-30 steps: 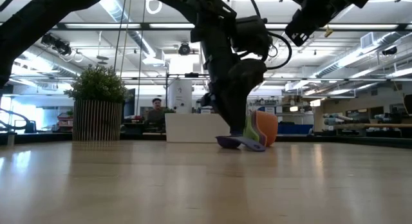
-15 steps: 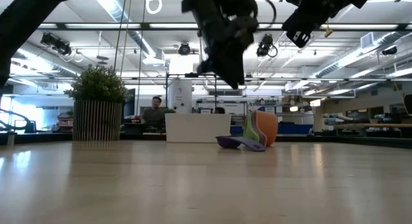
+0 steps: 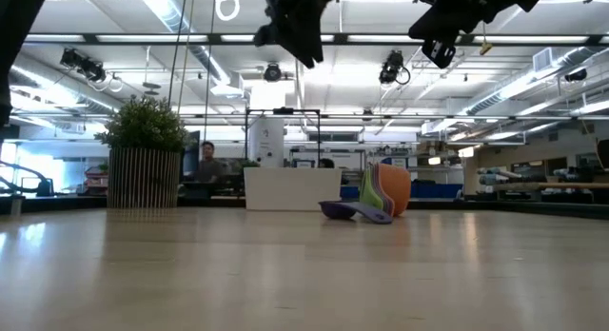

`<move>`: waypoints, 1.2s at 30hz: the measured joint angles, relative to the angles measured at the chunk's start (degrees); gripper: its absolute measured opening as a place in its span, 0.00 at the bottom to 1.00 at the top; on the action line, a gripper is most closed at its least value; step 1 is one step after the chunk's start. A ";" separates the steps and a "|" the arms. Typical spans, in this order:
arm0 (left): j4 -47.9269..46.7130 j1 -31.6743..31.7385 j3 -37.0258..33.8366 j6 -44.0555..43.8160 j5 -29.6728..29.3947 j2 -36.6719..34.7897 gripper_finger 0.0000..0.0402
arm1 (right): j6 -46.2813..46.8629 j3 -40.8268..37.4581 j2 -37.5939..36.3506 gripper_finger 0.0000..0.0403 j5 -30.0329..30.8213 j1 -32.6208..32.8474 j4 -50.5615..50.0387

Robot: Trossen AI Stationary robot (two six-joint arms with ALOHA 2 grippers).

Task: Nest measuring cups in basket
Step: Adjust the nested measuring cups

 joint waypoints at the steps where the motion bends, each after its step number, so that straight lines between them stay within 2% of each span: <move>1: -0.23 -0.32 0.00 -0.47 -0.74 -0.73 0.28 | 1.05 0.00 0.00 0.06 0.15 0.04 0.02; 7: -2.02 -2.48 0.02 -2.16 -6.05 -4.00 0.28 | 3.35 0.00 1.12 0.06 1.71 0.11 2.90; 11: -6.43 -3.77 0.02 -5.12 -7.41 -4.89 0.28 | 5.88 0.00 4.70 0.06 1.81 0.83 2.90; 15: -9.72 -4.90 0.01 -7.03 -9.97 -5.23 0.28 | 2.28 -0.02 8.20 0.06 2.22 1.15 4.82; 19: -11.96 -5.75 0.00 -7.43 -10.31 -5.43 0.28 | -1.18 0.00 10.74 0.07 7.24 1.07 5.59; 23: -14.15 -6.24 0.00 -7.48 -10.26 -5.67 0.28 | -2.92 0.00 12.47 0.14 9.88 1.10 5.86; 28: -15.54 -6.75 0.00 -7.52 -10.61 -6.71 0.28 | -3.69 0.00 14.69 0.27 20.15 1.20 5.86; 31: -16.54 -6.95 -0.04 -7.48 -10.69 -7.65 0.28 | -5.38 0.00 15.97 0.34 23.28 1.09 5.86; 36: -20.01 -6.99 -0.04 -10.79 -10.71 -9.86 0.28 | 9.87 0.02 17.91 0.38 24.18 1.11 6.55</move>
